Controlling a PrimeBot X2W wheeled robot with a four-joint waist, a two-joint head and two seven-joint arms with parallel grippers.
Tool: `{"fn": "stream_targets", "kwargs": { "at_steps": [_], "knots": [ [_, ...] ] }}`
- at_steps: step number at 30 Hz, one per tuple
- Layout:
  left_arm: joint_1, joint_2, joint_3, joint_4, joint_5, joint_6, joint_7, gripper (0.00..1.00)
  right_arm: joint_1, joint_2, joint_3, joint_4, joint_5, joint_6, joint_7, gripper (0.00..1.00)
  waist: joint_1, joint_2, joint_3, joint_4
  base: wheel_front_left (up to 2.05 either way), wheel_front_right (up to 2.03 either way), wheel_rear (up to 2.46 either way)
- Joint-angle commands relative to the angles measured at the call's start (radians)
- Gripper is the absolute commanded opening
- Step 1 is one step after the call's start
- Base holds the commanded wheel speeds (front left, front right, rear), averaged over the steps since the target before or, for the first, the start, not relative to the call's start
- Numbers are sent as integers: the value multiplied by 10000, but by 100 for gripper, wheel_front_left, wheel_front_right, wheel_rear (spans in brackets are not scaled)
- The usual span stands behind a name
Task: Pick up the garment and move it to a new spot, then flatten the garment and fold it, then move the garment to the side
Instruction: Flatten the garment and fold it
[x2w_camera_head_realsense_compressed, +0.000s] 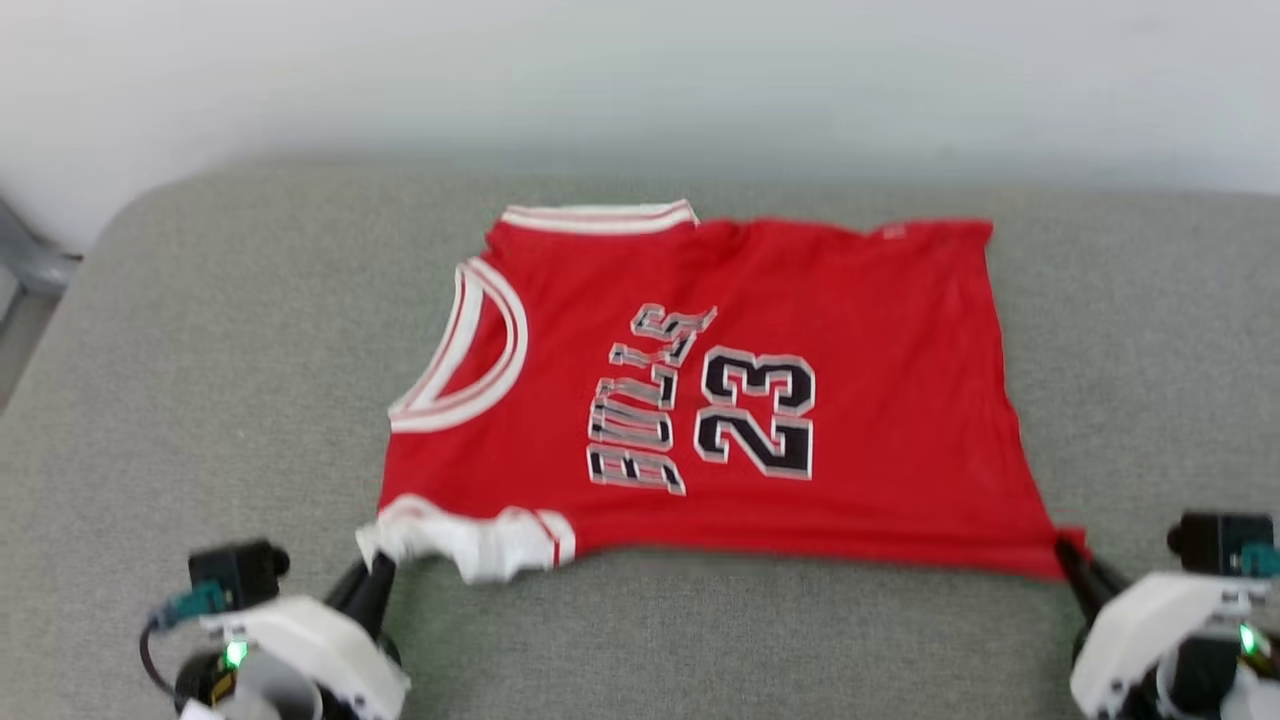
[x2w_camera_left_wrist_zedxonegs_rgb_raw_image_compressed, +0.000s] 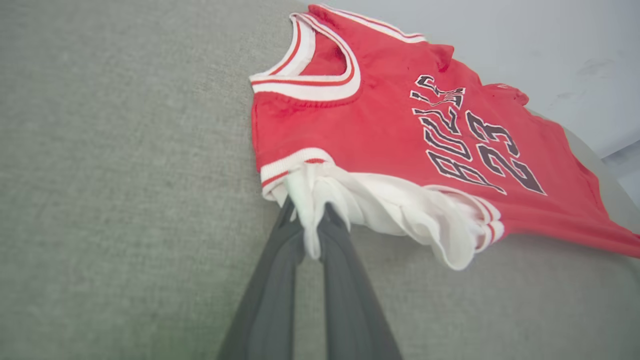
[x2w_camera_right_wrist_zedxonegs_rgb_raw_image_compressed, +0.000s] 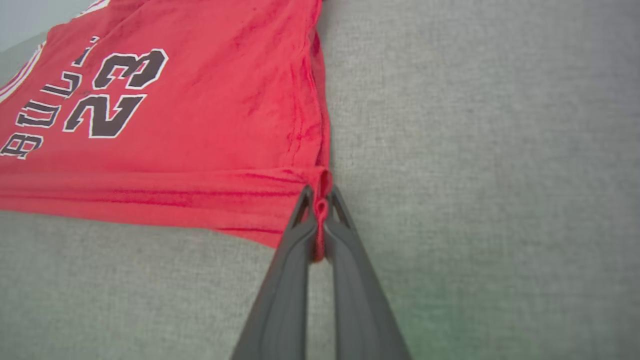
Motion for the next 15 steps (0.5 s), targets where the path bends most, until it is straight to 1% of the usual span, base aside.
{"fn": "stream_targets", "kwargs": {
  "at_steps": [1,6,8,11,12,14,15],
  "knots": [
    [642,260,41,-442,-148,360,120,0,814,91,-387,-589,-143,-28,354,0,3,-1,-517,44,0,0,0],
    [2287,757,49,-2258,-474,1373,547,0,2696,745,-1113,-2472,-523,-27,1400,0,3,-1,-980,21,0,0,0],
    [2929,972,96,-2970,-667,1765,693,0,3280,1019,-1194,-3099,-545,-25,1856,0,3,-1,-1107,-22,0,0,0],
    [3719,1274,177,-3930,-891,2271,864,0,3951,1150,-1501,-3772,-684,-25,2342,0,3,-1,-1199,-70,0,0,0],
    [4317,1615,268,-4780,-1040,2695,996,0,4334,1333,-1690,-4227,-759,-25,2711,0,3,-1,-1250,-89,0,0,0],
    [4512,1806,412,-5235,-1082,2940,971,0,4452,1391,-1755,-4447,-806,-25,2878,0,3,-1,-1269,-120,0,0,0],
    [4553,1879,447,-5438,-1106,2994,1006,0,4462,1420,-1767,-4548,-821,-25,2906,0,3,-1,-1267,-124,0,0,0]
  ]
}}
